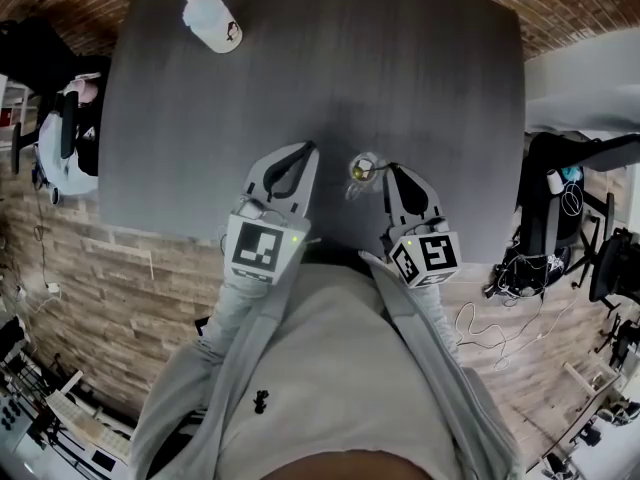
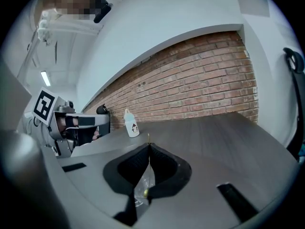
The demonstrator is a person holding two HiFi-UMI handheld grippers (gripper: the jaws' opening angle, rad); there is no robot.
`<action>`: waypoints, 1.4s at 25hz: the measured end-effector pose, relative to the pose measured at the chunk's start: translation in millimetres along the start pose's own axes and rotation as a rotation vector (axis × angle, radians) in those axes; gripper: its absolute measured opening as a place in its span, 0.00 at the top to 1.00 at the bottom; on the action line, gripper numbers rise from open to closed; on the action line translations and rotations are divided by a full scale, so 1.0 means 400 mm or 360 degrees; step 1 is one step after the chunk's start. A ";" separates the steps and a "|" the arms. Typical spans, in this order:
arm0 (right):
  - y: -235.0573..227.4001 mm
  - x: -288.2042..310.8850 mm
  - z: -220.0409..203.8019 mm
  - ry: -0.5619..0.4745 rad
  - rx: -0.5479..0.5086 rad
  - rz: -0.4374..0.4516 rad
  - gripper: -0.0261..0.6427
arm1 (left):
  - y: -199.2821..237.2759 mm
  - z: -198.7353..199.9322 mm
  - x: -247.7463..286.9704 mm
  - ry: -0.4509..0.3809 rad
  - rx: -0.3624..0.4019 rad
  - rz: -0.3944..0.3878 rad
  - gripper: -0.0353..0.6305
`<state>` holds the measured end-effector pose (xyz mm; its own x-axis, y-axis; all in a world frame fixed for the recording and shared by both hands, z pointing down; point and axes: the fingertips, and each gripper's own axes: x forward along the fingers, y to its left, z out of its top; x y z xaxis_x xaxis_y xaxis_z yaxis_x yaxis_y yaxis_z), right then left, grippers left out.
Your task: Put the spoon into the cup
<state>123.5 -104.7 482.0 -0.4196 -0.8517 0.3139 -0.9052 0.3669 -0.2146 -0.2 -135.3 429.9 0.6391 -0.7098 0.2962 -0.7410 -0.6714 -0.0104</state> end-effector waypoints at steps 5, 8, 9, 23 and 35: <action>-0.012 0.012 -0.020 0.0023 0.0003 0.0001 0.93 | 0.001 -0.002 -0.002 0.0018 -0.0074 0.0029 0.92; -0.024 0.016 -0.022 0.0015 0.0017 -0.0005 0.93 | -0.001 -0.005 0.001 0.0019 -0.0068 0.0025 0.92; -0.026 0.017 -0.022 0.0015 0.0020 -0.0006 0.93 | -0.001 -0.005 0.001 0.0018 -0.0066 0.0026 0.92; -0.056 0.015 -0.031 0.0026 0.0027 -0.0055 0.93 | -0.002 0.006 0.002 0.0014 -0.0092 0.0043 0.92; -0.075 0.013 -0.076 0.0167 0.0061 -0.0088 0.93 | -0.003 0.011 -0.004 0.0010 -0.0086 0.0047 0.92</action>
<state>146.5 -108.7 518.4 -0.3757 -0.8258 0.4206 -0.9247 0.3041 -0.2290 0.6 -134.2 425.1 0.6156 -0.7277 0.3025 -0.7697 -0.6376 0.0324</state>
